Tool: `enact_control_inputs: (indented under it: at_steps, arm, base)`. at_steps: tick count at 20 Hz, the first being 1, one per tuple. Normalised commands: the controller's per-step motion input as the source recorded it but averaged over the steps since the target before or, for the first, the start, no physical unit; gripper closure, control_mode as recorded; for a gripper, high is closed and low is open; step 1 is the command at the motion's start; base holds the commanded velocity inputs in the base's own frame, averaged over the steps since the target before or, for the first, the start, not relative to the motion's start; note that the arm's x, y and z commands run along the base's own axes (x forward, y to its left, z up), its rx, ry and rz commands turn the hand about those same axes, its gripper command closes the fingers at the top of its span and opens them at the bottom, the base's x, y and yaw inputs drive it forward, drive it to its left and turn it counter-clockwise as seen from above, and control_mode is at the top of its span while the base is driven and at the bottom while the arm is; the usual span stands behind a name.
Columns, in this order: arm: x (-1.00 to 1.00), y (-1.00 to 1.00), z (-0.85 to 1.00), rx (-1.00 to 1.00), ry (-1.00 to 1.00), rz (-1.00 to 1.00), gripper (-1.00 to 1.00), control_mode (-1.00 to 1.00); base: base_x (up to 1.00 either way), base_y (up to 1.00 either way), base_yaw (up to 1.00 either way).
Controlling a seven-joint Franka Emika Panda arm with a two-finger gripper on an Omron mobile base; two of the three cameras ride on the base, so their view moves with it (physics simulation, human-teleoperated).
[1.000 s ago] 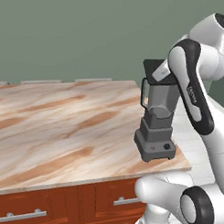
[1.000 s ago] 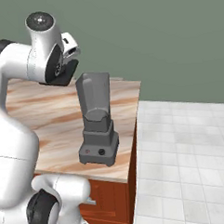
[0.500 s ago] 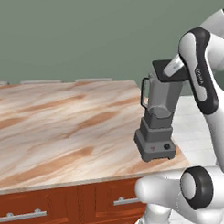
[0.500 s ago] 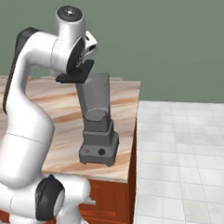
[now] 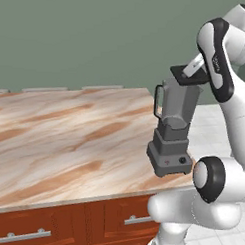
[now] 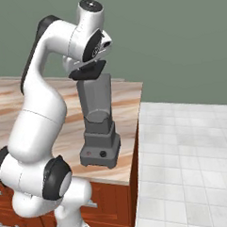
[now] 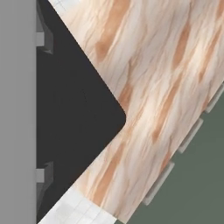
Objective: Close the lid blender by securely placing the lid on top.
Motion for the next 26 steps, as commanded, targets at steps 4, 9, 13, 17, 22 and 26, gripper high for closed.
enact_control_inputs:
  at_steps: [4,9,13,17,22,26]
  arm:
    - [0.23,0.00,-0.26,0.00,0.00,0.00,1.00,-1.00]
    - [0.06,0.01,-0.38,0.00,0.00,0.04,1.00,-1.00]
    - [0.01,0.01,-0.24,0.00,0.00,0.04,1.00,-1.00]
    - [0.13,0.00,-0.01,0.00,0.00,0.01,1.00,-1.00]
    - [0.36,0.00,0.00,0.00,0.02,0.02,1.00,-1.00]
    - [0.47,0.00,0.00,0.00,0.03,0.05,1.00,-1.00]
  base:
    - [0.00,0.00,0.00]
    - [0.00,0.00,0.00]
    - [0.00,0.00,0.00]
    - [0.00,0.00,0.00]
    - [0.00,0.00,0.00]
    - [0.00,0.00,0.00]
